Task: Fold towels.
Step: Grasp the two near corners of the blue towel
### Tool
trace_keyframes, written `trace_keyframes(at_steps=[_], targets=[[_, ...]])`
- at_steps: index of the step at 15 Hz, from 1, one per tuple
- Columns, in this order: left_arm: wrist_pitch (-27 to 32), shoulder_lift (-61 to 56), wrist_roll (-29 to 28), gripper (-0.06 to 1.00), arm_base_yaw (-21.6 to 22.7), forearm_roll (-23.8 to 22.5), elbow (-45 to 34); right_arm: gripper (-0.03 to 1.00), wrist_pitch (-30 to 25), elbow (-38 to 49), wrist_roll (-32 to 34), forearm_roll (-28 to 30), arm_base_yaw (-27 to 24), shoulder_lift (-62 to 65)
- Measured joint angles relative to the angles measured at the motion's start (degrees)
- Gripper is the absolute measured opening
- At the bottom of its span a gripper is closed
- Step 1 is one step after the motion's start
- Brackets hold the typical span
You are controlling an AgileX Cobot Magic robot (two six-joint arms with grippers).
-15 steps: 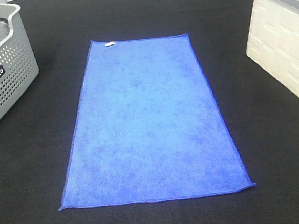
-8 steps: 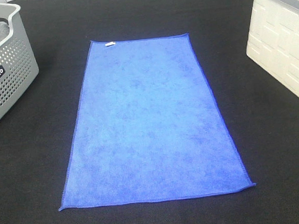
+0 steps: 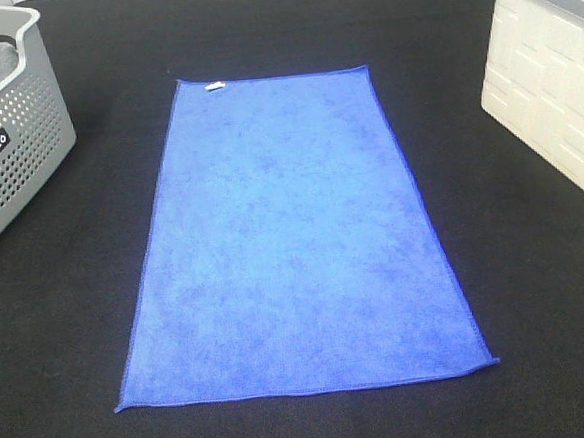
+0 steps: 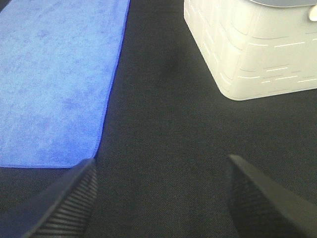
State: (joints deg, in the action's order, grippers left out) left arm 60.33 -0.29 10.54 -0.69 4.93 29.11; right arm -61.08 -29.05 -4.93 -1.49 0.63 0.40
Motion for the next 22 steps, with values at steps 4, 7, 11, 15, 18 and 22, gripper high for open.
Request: trace_keyframes(at_steps=[4,7,11,15,18,22], targets=[[0.0,0.0,0.0,0.55,0.0,0.0,0.0,0.69,0.0,0.0,0.0,0.0,0.0,0.0],[0.0,0.0,0.0,0.55,0.0,0.0,0.0,0.69,0.0,0.0,0.0,0.0,0.0,0.0],[0.0,0.0,0.0,0.55,0.0,0.0,0.0,0.69,0.0,0.0,0.0,0.0,0.0,0.0],[0.0,0.0,0.0,0.55,0.0,0.0,0.0,0.69,0.0,0.0,0.0,0.0,0.0,0.0],[0.0,0.0,0.0,0.55,0.0,0.0,0.0,0.69,0.0,0.0,0.0,0.0,0.0,0.0],[0.0,0.0,0.0,0.55,0.0,0.0,0.0,0.69,0.0,0.0,0.0,0.0,0.0,0.0]])
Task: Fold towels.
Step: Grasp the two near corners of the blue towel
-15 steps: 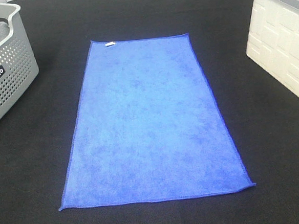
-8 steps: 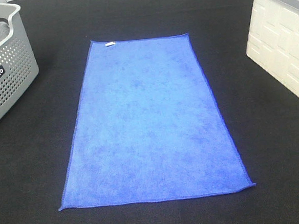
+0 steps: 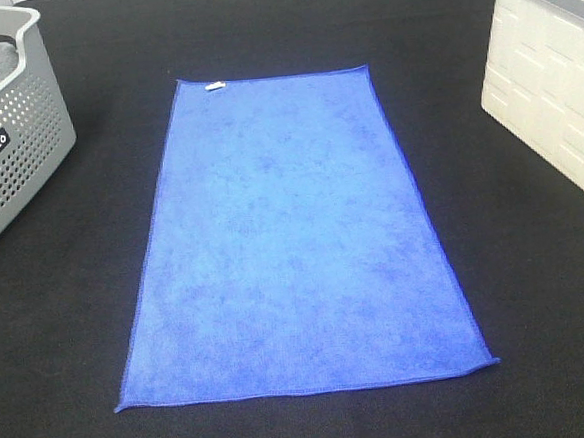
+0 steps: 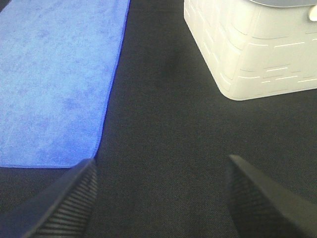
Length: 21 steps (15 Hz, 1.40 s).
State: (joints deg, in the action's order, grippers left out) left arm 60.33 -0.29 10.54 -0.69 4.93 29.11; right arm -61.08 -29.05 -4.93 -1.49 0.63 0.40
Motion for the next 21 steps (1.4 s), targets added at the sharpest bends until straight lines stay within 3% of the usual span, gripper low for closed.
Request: trace_keyframes(at_steps=[21], targets=[[-1.49,0.06,0.0,0.55,0.0,0.0,0.57,0.69,0.69,-0.23,0.34,0.0,0.0,-0.23]])
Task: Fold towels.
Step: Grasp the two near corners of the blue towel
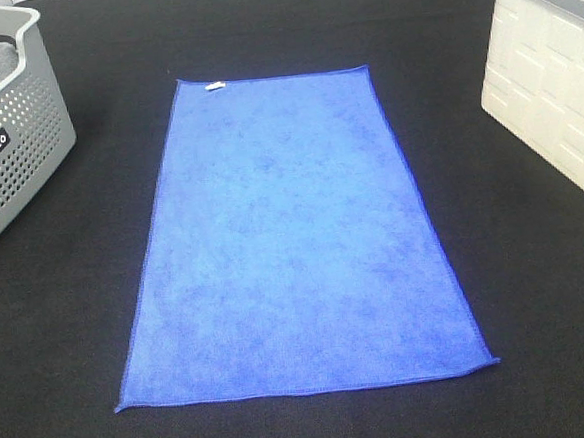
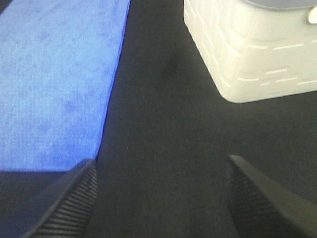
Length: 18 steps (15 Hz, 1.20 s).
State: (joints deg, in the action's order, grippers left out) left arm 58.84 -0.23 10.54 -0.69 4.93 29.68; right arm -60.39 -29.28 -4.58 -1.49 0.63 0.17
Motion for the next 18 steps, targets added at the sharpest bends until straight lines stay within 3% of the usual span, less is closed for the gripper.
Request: trace_keyframes(at_steps=[4,8,9,13,18], targets=[[-15.3,9.22,-6.76,0.55,0.0,4.07,0.17,0.69,4.24,-0.86,2.52,-0.52,0.0,-11.69],[-19.6,24.92,-8.54,0.55,0.0,18.96,0.06,0.69,7.05,-0.86,2.75,-5.61,0.0,-27.22],[-19.71,31.51,-4.93,0.55,0.0,24.98,0.06,0.69,8.31,-0.86,2.75,-7.1,0.0,-32.77],[-20.05,50.36,11.0,0.55,0.0,38.16,0.06,0.69,12.66,-0.86,-0.92,-13.75,0.0,-47.04],[-20.28,73.45,27.44,0.63,0.0,51.91,-0.06,0.69,15.93,-0.86,-17.25,-28.82,0.0,-65.32]])
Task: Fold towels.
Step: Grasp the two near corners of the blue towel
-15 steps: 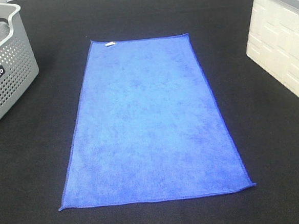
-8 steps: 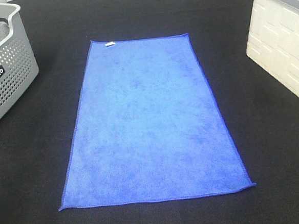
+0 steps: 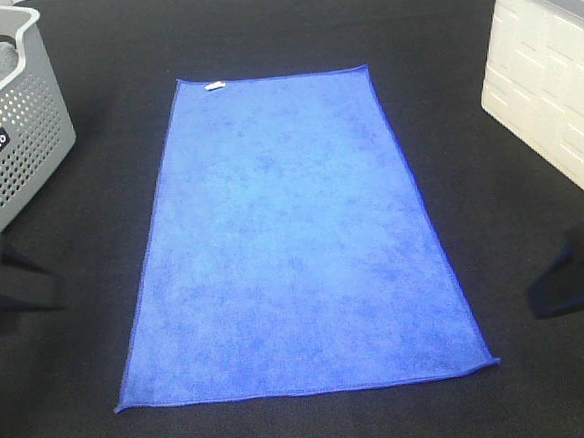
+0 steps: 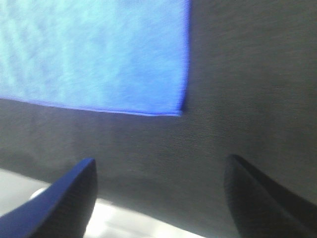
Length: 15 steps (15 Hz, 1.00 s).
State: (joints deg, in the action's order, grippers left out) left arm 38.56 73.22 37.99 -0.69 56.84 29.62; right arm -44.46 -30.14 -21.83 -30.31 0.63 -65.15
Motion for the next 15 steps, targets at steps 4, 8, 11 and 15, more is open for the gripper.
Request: trace_keyframes(at_steps=[4,8,11,15], targets=[[-1.66,12.38,8.59,0.64,0.0,7.73,0.0,0.69,2.23,0.0,-10.43,-11.8,0.0,-11.52],[-4.93,19.71,11.97,0.64,0.0,11.17,0.06,0.69,6.7,-0.06,-19.82,-20.68,0.0,-21.43],[-6.42,24.24,18.74,0.64,-1.95,17.53,0.11,0.69,8.02,-0.11,-26.81,-26.93,0.74,-27.27],[-10.54,28.82,22.0,0.64,-7.1,23.09,0.34,0.69,15.13,-0.23,-29.68,-31.4,7.91,-33.23]])
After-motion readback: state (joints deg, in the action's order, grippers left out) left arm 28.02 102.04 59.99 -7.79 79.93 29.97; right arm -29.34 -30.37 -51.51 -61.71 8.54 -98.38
